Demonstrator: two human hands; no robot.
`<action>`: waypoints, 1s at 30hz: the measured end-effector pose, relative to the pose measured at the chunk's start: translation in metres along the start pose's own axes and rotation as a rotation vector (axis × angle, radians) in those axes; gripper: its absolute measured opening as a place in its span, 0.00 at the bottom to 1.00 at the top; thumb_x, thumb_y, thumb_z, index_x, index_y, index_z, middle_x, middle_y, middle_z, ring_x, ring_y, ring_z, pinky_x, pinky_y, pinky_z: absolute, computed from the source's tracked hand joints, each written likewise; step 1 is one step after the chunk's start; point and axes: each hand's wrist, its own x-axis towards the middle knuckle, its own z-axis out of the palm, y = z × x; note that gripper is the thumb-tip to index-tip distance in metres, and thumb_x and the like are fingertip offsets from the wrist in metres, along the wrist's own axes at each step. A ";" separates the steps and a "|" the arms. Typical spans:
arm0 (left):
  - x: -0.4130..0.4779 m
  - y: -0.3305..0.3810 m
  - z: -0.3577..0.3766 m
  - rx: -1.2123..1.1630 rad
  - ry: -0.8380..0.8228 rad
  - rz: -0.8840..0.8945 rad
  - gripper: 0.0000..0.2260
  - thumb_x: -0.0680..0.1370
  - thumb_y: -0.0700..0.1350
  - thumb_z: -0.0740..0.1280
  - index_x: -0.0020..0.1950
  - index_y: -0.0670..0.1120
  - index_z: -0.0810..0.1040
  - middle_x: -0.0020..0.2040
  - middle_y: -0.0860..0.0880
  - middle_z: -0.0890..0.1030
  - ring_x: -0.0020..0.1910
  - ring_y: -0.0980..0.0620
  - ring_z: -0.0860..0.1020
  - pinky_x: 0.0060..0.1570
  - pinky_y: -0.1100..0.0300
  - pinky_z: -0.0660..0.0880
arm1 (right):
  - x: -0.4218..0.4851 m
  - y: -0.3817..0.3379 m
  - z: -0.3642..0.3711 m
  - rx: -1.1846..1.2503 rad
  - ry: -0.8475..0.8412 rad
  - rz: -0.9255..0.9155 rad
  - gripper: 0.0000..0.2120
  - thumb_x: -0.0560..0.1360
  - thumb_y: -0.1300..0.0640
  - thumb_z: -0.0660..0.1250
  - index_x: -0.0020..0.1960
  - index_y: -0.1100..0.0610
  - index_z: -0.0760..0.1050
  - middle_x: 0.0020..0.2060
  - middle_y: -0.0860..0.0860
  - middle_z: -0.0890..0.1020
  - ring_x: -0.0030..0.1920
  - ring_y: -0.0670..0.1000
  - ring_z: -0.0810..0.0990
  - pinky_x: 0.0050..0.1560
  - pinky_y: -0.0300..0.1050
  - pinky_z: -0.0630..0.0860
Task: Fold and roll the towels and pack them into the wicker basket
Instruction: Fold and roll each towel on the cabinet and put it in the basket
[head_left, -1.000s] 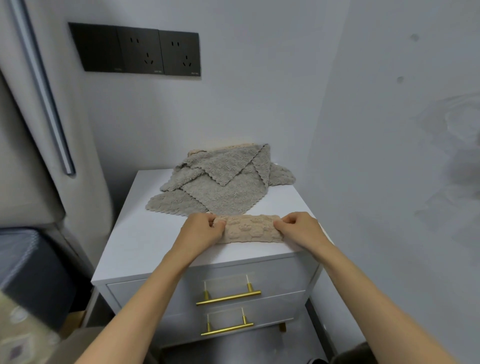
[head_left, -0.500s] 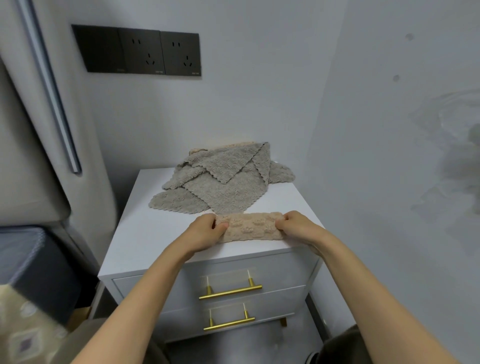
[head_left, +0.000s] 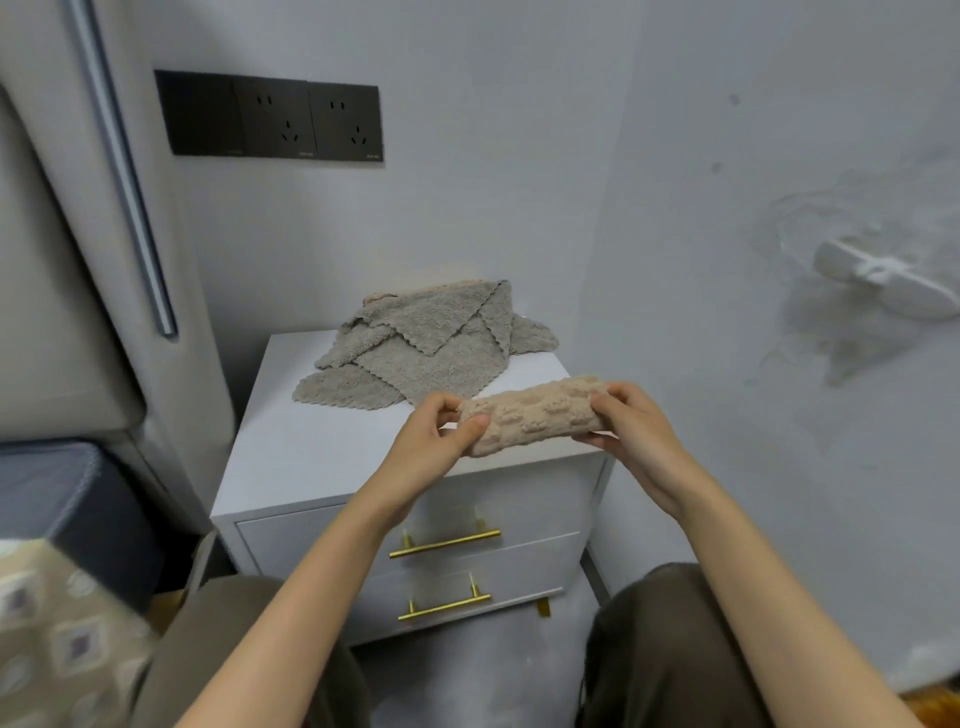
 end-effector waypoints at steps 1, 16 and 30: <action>-0.005 0.005 0.005 -0.032 -0.003 0.006 0.06 0.77 0.46 0.68 0.50 0.45 0.74 0.52 0.46 0.79 0.45 0.51 0.78 0.55 0.52 0.75 | -0.007 -0.003 -0.006 0.003 0.013 -0.027 0.06 0.81 0.62 0.58 0.56 0.63 0.69 0.50 0.56 0.78 0.46 0.49 0.79 0.46 0.41 0.81; -0.083 0.064 0.105 -0.213 -0.321 0.003 0.04 0.78 0.41 0.66 0.48 0.42 0.72 0.41 0.47 0.77 0.43 0.52 0.77 0.56 0.49 0.76 | -0.130 -0.017 -0.105 0.018 0.391 -0.180 0.07 0.78 0.64 0.54 0.42 0.56 0.64 0.38 0.49 0.68 0.36 0.47 0.68 0.34 0.43 0.66; -0.134 0.046 0.227 0.104 -0.855 -0.159 0.12 0.74 0.44 0.73 0.50 0.40 0.74 0.52 0.41 0.83 0.49 0.48 0.83 0.51 0.56 0.80 | -0.236 0.070 -0.226 0.293 0.558 -0.036 0.04 0.73 0.56 0.61 0.46 0.55 0.67 0.41 0.54 0.69 0.44 0.52 0.69 0.43 0.48 0.67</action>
